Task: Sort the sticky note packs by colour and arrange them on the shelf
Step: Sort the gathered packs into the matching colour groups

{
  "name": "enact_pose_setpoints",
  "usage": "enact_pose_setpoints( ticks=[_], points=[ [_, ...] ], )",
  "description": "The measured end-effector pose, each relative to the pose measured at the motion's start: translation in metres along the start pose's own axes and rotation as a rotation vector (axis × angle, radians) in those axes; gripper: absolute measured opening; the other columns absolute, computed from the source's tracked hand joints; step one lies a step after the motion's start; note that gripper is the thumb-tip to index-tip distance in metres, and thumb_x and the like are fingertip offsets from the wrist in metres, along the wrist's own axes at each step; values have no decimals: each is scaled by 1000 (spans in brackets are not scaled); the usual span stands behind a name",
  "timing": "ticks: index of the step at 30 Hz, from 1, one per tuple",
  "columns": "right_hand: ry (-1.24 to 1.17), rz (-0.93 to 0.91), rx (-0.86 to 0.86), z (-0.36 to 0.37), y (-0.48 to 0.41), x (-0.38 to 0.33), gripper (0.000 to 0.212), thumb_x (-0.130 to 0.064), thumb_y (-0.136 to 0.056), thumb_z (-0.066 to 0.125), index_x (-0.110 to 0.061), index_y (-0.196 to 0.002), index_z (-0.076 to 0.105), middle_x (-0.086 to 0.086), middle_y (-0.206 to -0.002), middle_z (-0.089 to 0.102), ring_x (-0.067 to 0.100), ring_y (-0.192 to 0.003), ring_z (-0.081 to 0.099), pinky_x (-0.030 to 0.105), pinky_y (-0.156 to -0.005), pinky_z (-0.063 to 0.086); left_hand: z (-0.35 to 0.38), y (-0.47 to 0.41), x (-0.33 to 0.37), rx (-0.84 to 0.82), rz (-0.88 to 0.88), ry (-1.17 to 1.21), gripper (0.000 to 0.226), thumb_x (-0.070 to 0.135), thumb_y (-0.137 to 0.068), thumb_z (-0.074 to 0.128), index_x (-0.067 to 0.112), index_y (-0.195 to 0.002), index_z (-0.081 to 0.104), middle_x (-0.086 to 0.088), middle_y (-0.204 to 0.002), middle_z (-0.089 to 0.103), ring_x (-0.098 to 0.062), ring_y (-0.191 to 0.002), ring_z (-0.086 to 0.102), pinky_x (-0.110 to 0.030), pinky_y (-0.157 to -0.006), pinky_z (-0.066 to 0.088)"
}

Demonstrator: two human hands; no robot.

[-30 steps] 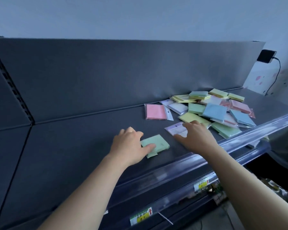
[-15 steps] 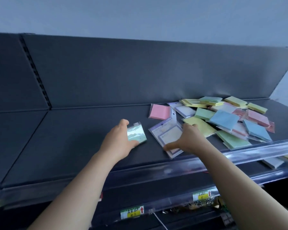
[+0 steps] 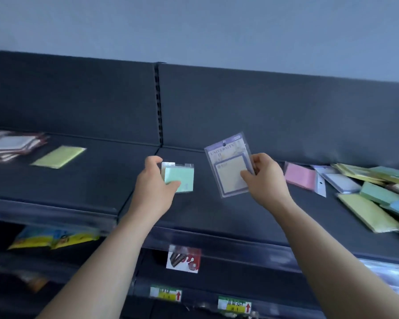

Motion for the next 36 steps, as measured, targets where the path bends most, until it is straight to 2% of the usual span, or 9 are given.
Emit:
enact_pose_setpoints(
  ticks=[3,7,14,19,23,26,29,32,36],
  points=[
    [-59,-24,-30,35,-1,-30,14,-15,-86,59,-21,-99,56,-8,-92,65,14,-83,63,25,-61,49,-41,-8,-22,85,5,-21,32,13,-85,67,17,-113,52,1,-105,65,-17,-90,57,-21,-58,37],
    [-114,-70,-90,91,1,-79,14,-15,-86,60,-21,-98,56,-7,-90,66,14,-80,63,25,-59,48,-101,-21,-55,160,18,-54,24,14,-89,63,18,-111,54,3,-100,65,-16,-87,57,-19,-59,36],
    [-193,-120,-183,201,16,-168,15,-15,-87,60,-20,-101,56,-6,-91,66,12,-78,62,25,-57,45,-211,-49,-120,221,15,-98,27,12,-91,60,20,-116,54,4,-104,63,-17,-91,56,-25,-70,36],
    [-238,-144,-213,275,28,-228,13,-14,-87,60,-22,-95,55,-10,-87,64,8,-73,60,20,-53,42,-284,-72,-167,242,-4,-149,33,11,-93,56,19,-125,52,3,-113,61,-15,-96,55,-20,-72,36],
    [-253,-157,-245,327,34,-263,13,-13,-86,60,-23,-92,54,-10,-86,64,7,-73,59,20,-54,43,-331,-87,-199,283,-42,-152,39,12,-96,54,18,-134,47,2,-119,58,-17,-100,54,-26,-77,38],
    [-248,-171,-282,360,31,-283,13,-12,-86,60,-22,-93,55,-9,-87,64,9,-74,61,21,-53,43,-358,-100,-224,330,-91,-129,32,15,-95,57,13,-126,48,4,-110,55,-14,-94,51,-26,-75,39],
    [-236,-194,-301,389,19,-301,13,-12,-86,60,-21,-94,55,-10,-87,64,9,-77,62,22,-56,46,-379,-119,-247,368,-129,-84,18,18,-95,58,17,-110,48,-2,-112,59,-21,-93,61,-38,-72,56],
    [-244,-218,-322,417,5,-319,14,-13,-87,62,-19,-97,55,-9,-89,64,10,-80,62,23,-61,49,-398,-138,-261,405,-161,-32,14,15,-98,52,19,-109,44,-2,-112,52,-23,-88,61,-41,-65,60],
    [-258,-248,-350,455,-13,-341,14,-15,-88,63,-21,-96,53,-9,-90,63,9,-82,63,30,-67,56,-424,-164,-280,488,-151,-95,21,10,-97,47,16,-117,46,-2,-113,54,-24,-97,59,-42,-79,54]
  ],
)
Point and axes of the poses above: each hand's wrist, its own y-axis away from the middle knuckle, its own z-axis out of the palm, x = y × z, the point moved 6 cm from there along -y, towards the middle knuckle
